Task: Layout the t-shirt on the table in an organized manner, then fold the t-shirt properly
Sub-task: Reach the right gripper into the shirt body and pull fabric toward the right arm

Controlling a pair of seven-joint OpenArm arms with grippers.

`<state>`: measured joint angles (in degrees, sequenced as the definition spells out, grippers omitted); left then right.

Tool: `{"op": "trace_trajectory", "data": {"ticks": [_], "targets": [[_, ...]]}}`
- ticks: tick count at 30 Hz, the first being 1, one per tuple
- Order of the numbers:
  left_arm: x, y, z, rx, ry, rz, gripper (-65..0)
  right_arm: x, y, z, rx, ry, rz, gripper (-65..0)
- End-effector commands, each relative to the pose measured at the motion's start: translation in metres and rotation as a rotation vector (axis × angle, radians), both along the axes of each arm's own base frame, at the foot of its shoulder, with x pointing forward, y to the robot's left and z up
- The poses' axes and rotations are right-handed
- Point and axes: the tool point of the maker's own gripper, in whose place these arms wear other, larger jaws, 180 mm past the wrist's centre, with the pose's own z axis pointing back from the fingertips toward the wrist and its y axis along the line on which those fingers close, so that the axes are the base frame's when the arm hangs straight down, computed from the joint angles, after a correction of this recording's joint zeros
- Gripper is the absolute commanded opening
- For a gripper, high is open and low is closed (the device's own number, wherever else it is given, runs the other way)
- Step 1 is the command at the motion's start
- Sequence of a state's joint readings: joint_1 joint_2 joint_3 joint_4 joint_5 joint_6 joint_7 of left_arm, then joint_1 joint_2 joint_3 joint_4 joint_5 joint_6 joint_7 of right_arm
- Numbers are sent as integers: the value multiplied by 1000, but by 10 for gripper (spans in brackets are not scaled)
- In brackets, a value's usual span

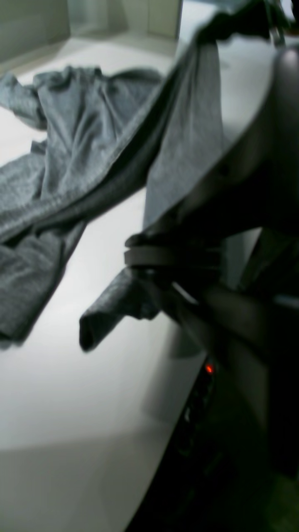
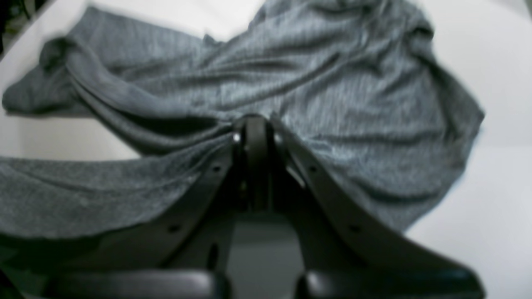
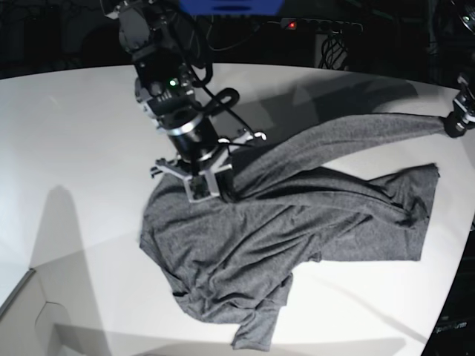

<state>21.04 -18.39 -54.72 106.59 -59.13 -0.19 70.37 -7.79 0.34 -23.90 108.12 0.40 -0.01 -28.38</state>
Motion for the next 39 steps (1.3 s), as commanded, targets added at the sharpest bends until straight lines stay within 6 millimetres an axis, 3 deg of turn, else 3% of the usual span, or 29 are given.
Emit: {"op": "trace_trajectory", "data": {"ticks": [1, 9, 11, 15, 22, 28, 32, 35, 39], "targets": [[6, -2, 4, 24, -4, -25, -649, 8, 5, 18, 26, -60, 5, -650], [10, -44, -53, 50, 185, -174, -649, 42, 57, -6, -24, -22, 119, -650], [7, -53, -59, 41, 208, -204, -649, 57, 65, -13, -36, -5, 123, -650], [-11, -51, -65, 62, 287, -262, -649, 90, 75, -16, -73, 2, 129, -650], [-13, -46, -42, 48, 272, -318, -649, 130, 75, -5, -94, -81, 122, -650], [0, -2, -1, 86, 159, -206, -649, 142, 65, 0, -124, -101, 112, -650], [24, 12, 22, 117, 76, -175, -649, 147, 62, 6, -129, -117, 108, -650], [37, 26, 30, 99, 37, -131, -649, 149, 53, -1, -153, -105, 100, -650], [55, 41, 28, 36, 6, -73, -649, 157, 45, -26, -188, -69, 96, -650]]}}
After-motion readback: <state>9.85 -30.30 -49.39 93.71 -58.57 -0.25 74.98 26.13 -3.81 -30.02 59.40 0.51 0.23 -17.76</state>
